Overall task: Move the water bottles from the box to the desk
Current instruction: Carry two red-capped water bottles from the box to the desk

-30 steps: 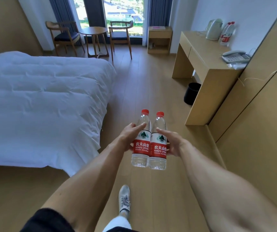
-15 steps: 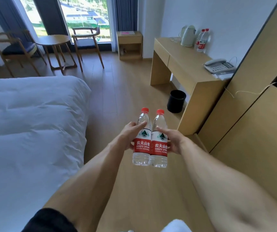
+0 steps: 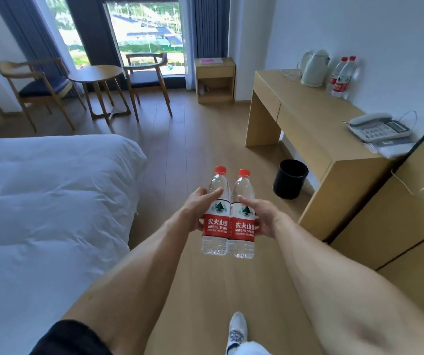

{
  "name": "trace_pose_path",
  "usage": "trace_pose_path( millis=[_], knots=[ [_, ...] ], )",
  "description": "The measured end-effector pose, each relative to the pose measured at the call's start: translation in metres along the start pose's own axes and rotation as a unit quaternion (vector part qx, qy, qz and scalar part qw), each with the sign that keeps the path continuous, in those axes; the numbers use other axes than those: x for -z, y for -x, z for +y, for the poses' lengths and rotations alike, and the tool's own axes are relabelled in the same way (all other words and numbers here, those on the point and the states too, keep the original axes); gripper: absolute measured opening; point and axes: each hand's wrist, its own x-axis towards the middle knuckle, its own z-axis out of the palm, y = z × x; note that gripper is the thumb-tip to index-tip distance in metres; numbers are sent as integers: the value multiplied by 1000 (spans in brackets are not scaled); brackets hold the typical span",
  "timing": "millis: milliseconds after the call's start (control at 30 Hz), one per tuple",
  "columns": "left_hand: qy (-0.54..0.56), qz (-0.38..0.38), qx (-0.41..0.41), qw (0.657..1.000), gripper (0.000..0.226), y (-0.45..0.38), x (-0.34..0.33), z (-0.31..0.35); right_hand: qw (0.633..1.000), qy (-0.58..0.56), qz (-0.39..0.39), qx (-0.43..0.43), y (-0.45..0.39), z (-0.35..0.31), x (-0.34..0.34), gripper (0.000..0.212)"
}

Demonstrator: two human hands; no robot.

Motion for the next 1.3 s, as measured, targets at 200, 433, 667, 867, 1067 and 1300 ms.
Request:
trace_pose_path(
  millis=[200, 433, 667, 867, 1067, 1300],
  knots=[
    [14, 39, 5, 999, 55, -80, 1, 66, 999, 24, -39, -4, -84, -86, 25, 47],
    [13, 40, 0, 999, 55, -165, -7, 130, 999, 24, -33, 17, -149, -153, 62, 47],
    [-1, -19, 1, 1000, 55, -267, -43, 174, 999, -11, 31, 24, -206, -195, 121, 50],
    [-10, -94, -6, 995, 59, -377, -72, 221, 992, -43, 112, 43, -272, -239, 171, 55],
    [-17, -152, -27, 988, 55, -476, -74, 290, 984, -63, 157, 48, -341, -314, 196, 51],
    [-31, -208, -67, 975, 50, -559, -85, 372, 962, -101, 236, 95, -391, -384, 223, 47]
  ],
)
